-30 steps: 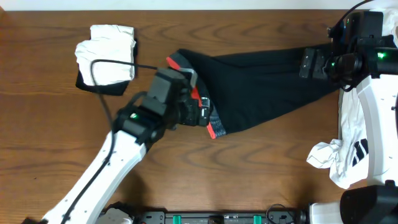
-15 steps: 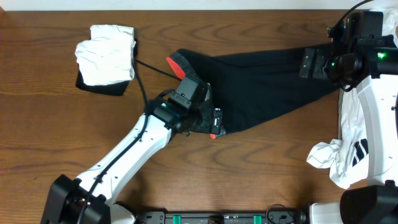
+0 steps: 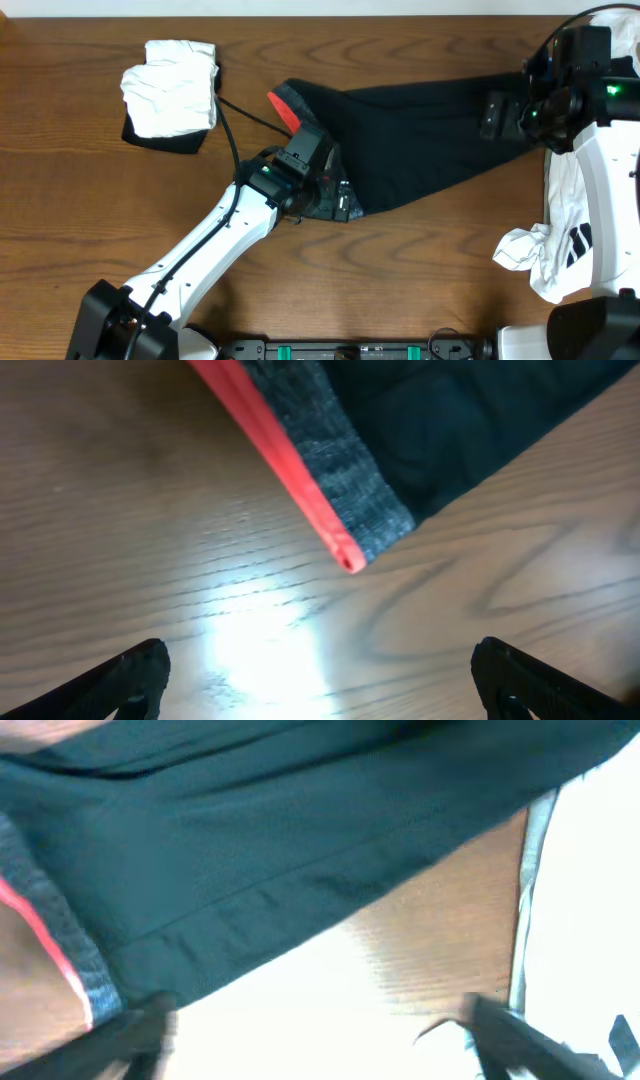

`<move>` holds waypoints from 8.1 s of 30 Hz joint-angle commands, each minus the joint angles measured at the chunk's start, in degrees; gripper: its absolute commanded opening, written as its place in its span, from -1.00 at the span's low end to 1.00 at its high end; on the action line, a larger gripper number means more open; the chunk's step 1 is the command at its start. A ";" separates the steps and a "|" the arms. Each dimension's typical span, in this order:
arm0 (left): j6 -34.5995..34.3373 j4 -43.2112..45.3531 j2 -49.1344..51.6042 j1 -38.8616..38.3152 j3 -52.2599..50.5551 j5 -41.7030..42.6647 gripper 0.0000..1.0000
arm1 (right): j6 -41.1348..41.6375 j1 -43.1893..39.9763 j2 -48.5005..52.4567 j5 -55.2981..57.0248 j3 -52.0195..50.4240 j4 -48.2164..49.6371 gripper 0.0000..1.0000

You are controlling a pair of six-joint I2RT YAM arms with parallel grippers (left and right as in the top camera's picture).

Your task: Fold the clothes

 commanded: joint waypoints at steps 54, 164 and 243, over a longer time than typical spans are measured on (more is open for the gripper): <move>1.03 -3.87 -0.31 0.04 0.66 -2.60 0.96 | 7.80 -40.92 0.04 2.58 -45.03 48.17 -0.98; -3.23 -17.14 20.79 17.05 -0.20 -17.14 -0.88 | 7.02 -28.44 -0.63 -16.70 -21.86 24.22 0.99; -1.55 -10.67 8.70 17.05 -4.28 -17.51 -0.87 | 7.02 -28.44 -0.63 -16.70 -21.86 24.22 0.99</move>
